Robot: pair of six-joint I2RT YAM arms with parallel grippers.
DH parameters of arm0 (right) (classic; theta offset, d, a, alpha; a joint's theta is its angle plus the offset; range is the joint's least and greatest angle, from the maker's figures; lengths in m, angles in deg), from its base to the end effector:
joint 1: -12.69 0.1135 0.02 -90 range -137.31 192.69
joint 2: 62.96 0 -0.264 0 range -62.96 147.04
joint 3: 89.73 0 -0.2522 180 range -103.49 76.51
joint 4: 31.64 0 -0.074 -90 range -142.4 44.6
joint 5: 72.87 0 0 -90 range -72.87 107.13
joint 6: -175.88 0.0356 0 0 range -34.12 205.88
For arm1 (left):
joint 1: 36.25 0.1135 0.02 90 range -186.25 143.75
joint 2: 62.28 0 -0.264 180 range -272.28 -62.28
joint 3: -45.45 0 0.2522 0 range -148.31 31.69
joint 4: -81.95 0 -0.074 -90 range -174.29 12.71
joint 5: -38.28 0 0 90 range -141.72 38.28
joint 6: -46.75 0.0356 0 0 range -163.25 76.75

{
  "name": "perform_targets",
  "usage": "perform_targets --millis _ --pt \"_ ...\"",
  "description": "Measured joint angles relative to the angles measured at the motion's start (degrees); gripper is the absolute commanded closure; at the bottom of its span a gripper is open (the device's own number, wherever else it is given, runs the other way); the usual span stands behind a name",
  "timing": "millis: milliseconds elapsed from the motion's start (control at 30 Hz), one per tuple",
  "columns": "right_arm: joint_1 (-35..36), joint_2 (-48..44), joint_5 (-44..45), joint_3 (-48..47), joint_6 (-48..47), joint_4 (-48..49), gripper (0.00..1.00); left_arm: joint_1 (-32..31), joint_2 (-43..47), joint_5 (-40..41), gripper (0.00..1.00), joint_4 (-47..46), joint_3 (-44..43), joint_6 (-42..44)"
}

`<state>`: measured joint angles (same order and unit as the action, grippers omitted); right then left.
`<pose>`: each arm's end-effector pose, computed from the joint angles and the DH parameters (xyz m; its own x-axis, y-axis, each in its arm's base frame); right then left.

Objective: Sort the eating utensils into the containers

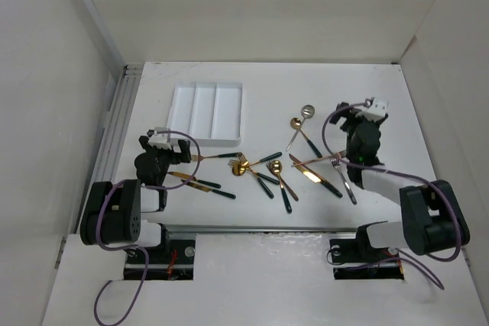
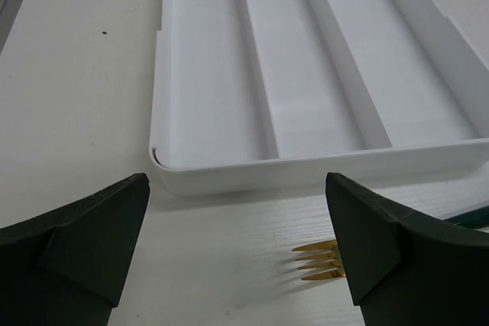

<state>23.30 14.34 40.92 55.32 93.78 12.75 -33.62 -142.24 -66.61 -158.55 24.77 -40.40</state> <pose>0.2531 0.0328 0.2049 0.0660 0.1403 -0.9879 0.2208 0.9635 0.1516 0.2114 0.0006 0.1590 0.0318 0.0496 -0.9983 0.2110 0.9759 0.0552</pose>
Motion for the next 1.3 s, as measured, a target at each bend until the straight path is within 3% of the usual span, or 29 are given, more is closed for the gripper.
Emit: perform_targets --millis 200,300,367,467,500,567,633,733,767,867,1067,1300 --pt "2.6 -3.0 -2.4 -26.5 -9.6 -20.4 0.00 0.0 0.0 0.3 0.00 0.0 0.0 0.1" --pt "6.3 -2.6 -1.5 -38.9 -20.7 -25.8 0.00 0.2 2.4 -0.3 0.00 1.4 -0.1 -0.1" --pt "9.2 -0.6 2.3 -47.3 -30.0 -27.8 0.00 0.5 8.6 -2.8 0.00 8.3 -2.4 1.9" --pt "12.4 6.0 13.5 -61.3 -36.7 -32.1 0.00 -0.7 16.5 -8.3 0.00 27.9 -18.0 15.6" --pt "12.7 8.6 15.1 -67.2 -36.1 -37.9 0.00 -1.6 17.5 -7.9 0.00 31.8 -24.1 19.9" --pt "11.9 13.5 11.1 -78.2 -32.7 -52.2 0.00 -3.0 19.1 -4.9 0.00 35.4 -33.2 26.4" --pt "10.7 15.5 2.0 -83.3 -28.2 -64.8 0.04 -3.5 20.6 -0.1 0.00 37.0 -38.6 30.2" --pt "9.2 16.8 -7.5 -83.8 -20.8 -78.3 0.16 -3.5 20.5 8.1 0.00 40.0 -44.2 30.0" --pt "8.7 17.4 -11.0 -83.0 -18.3 -81.7 0.29 -3.5 20.4 11.1 0.00 42.1 -45.6 28.6" --pt "6.0 20.1 -20.4 -78.9 -11.2 -89.9 0.46 -3.3 20.3 14.2 0.00 48.6 -47.3 25.3" --pt "2.5 29.9 -28.2 -70.7 -4.1 -100.8 0.53 -4.4 21.0 13.7 0.00 58.2 -45.3 20.6" --pt "3.5 35.4 -30.2 -66.4 -1.5 -104.7 0.53 -6.2 23.1 12.3 0.00 61.3 -42.2 18.2"
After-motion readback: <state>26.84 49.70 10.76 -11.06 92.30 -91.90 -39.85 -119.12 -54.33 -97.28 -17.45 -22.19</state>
